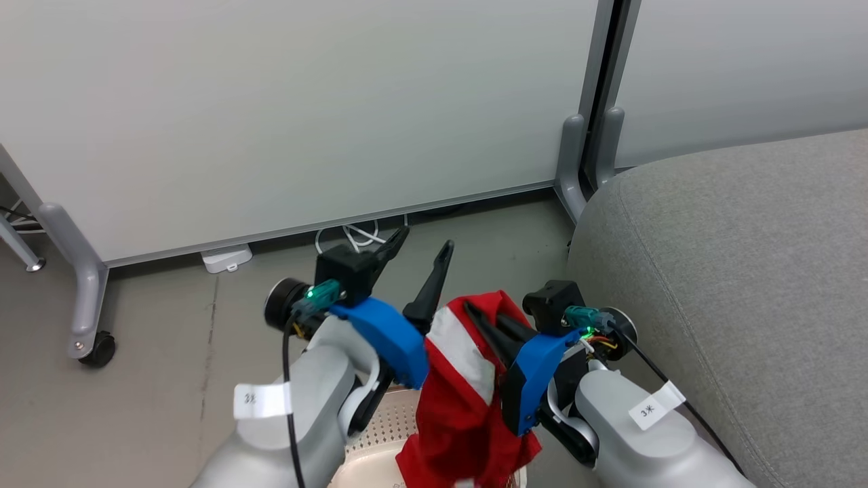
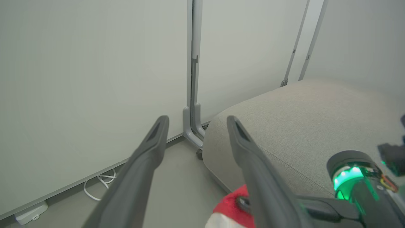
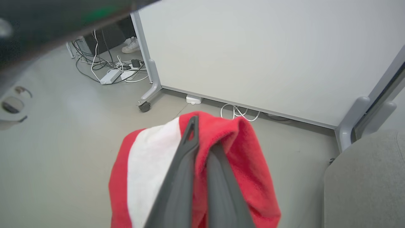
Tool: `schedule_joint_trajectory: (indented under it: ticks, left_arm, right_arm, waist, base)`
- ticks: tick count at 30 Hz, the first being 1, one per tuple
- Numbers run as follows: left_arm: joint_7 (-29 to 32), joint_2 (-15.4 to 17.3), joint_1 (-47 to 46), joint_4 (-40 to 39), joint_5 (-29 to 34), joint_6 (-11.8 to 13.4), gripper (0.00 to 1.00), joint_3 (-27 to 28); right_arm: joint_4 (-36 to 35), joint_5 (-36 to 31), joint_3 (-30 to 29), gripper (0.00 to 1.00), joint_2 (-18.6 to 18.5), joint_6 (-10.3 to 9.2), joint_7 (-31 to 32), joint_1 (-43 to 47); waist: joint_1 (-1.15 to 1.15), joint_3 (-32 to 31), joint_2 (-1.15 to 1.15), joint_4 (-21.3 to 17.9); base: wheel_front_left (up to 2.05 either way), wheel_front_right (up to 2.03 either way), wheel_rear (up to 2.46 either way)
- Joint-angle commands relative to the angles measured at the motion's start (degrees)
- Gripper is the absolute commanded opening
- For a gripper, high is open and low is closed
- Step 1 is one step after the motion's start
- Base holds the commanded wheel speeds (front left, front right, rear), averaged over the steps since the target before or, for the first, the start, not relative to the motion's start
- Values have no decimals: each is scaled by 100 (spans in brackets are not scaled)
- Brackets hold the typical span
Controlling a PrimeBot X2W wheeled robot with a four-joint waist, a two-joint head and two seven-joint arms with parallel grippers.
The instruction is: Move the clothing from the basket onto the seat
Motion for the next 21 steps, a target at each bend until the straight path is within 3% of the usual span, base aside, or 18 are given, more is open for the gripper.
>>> schedule_joint_trajectory:
  ticks: [1, 11, 21]
  left_arm:
    - [-32, 53, 122, -66, 52, 27, 100, 55]
    - [-49, 556, 1692, -1731, 816, 137, 100, 982]
    - [-50, 469, 3070, -2612, 1440, -101, 100, 2070]
  right_arm:
    - [-7, -38, -35, 0, -17, 3, -38, -140]
    - [22, -213, -457, 0, -17, 3, -191, -195]
    - [42, -438, -832, 0, -17, 3, -265, -132]
  waist:
    - [0, 6, 0, 5]
    - [0, 67, 0, 45]
    - [0, 90, 0, 79]
  base:
    - [0, 0, 0]
    - [0, 0, 0]
    - [0, 0, 0]
